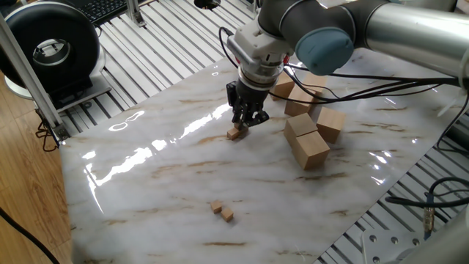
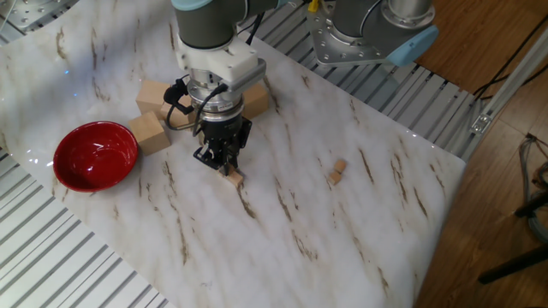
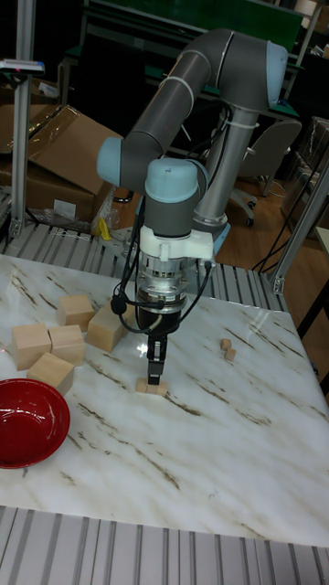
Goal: Stack the blocks into a pyramid shape
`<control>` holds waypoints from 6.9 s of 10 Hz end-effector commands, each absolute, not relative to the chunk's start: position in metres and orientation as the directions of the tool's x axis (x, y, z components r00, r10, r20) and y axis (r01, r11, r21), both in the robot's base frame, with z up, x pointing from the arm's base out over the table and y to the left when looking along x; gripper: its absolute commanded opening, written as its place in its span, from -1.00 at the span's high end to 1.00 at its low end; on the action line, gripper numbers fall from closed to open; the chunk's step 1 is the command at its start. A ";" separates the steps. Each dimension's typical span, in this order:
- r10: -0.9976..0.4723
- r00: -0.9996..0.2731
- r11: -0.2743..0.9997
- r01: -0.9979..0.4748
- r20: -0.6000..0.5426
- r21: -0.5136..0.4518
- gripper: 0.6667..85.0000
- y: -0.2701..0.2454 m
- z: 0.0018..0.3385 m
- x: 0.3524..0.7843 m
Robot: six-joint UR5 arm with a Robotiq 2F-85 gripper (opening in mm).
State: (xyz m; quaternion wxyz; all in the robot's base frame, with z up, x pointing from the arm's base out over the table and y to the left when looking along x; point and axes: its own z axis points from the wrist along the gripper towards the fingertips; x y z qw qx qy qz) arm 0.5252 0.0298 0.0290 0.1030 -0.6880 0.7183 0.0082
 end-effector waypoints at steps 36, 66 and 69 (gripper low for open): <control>-0.982 -0.039 0.059 -0.993 -0.187 -0.105 0.01 0.028 0.033 0.523; -0.215 -0.975 0.975 -0.218 0.054 -0.044 0.26 0.178 0.047 0.423; -0.217 -0.976 0.976 -0.218 0.031 -0.022 0.26 0.176 0.035 0.422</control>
